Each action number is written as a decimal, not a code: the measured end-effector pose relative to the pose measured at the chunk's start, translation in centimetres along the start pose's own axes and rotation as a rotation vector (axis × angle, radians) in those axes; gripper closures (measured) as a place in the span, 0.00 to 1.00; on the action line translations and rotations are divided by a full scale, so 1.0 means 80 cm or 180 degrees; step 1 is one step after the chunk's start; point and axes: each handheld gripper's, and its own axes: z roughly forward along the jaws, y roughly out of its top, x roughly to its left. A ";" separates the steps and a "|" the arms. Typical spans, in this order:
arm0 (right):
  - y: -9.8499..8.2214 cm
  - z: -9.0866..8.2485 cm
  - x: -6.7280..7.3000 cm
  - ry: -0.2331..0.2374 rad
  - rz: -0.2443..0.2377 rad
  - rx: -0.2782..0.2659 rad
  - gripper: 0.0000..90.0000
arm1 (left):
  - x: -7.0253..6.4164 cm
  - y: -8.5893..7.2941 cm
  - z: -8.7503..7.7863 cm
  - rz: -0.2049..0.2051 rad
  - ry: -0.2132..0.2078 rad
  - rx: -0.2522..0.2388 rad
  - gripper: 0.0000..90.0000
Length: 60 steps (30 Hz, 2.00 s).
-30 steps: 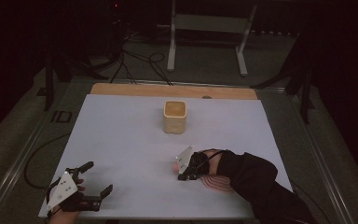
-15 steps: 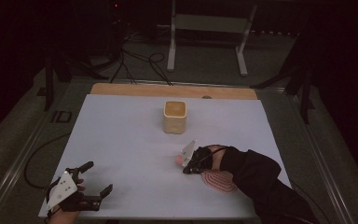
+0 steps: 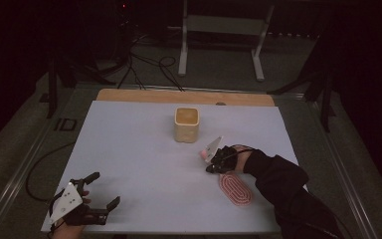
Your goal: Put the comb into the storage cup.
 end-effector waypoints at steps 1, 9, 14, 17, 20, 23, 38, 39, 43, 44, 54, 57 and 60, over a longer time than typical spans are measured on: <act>-0.004 -0.002 -0.003 -0.0019 0.0037 0.0007 1.00 | 0.000 0.000 0.000 0.0004 -0.0002 -0.0001 0.00; -0.042 -0.020 -0.022 -0.0173 0.0292 0.0084 1.00 | 0.000 0.000 0.000 0.0006 -0.0006 -0.0007 0.00; -0.073 -0.038 -0.027 -0.0306 0.0473 0.0091 1.00 | -0.001 0.001 0.001 -0.0002 -0.0012 -0.0010 0.00; -0.092 -0.047 -0.027 -0.0369 0.0603 0.0105 1.00 | -0.001 0.000 0.002 -0.0005 -0.0015 -0.0006 0.00; -0.111 -0.055 -0.027 -0.0433 0.0700 0.0091 1.00 | -0.001 0.001 0.002 -0.0005 -0.0020 -0.0010 0.00; -0.130 -0.064 -0.024 -0.0467 0.0823 0.0088 1.00 | -0.001 0.001 0.002 0.0002 -0.0024 -0.0006 0.00; -0.203 -0.102 0.019 -0.0659 0.1239 -0.0009 1.00 | -0.001 0.001 0.004 0.0003 -0.0038 -0.0005 0.00; -0.206 -0.103 0.022 -0.0662 0.1245 -0.0022 1.00 | -0.001 0.001 0.004 0.0007 -0.0035 0.0000 0.00; -0.218 -0.110 0.043 -0.0711 0.1319 -0.0034 1.00 | -0.001 0.001 0.004 0.0005 -0.0038 -0.0001 0.00; -0.218 -0.110 0.043 -0.0711 0.1319 -0.0034 1.00 | -0.001 0.002 0.004 -0.0002 -0.0042 -0.0006 0.00; -0.238 -0.118 0.089 -0.0782 0.1563 -0.0045 1.00 | -0.001 0.002 0.004 0.0004 -0.0050 -0.0017 0.00; -0.244 -0.120 0.103 -0.0806 0.1648 -0.0055 1.00 | -0.001 0.003 0.005 0.0001 -0.0060 -0.0016 0.00; -0.247 -0.122 0.114 -0.0823 0.1736 -0.0060 1.00 | -0.002 0.003 0.006 0.0010 -0.0066 -0.0016 0.00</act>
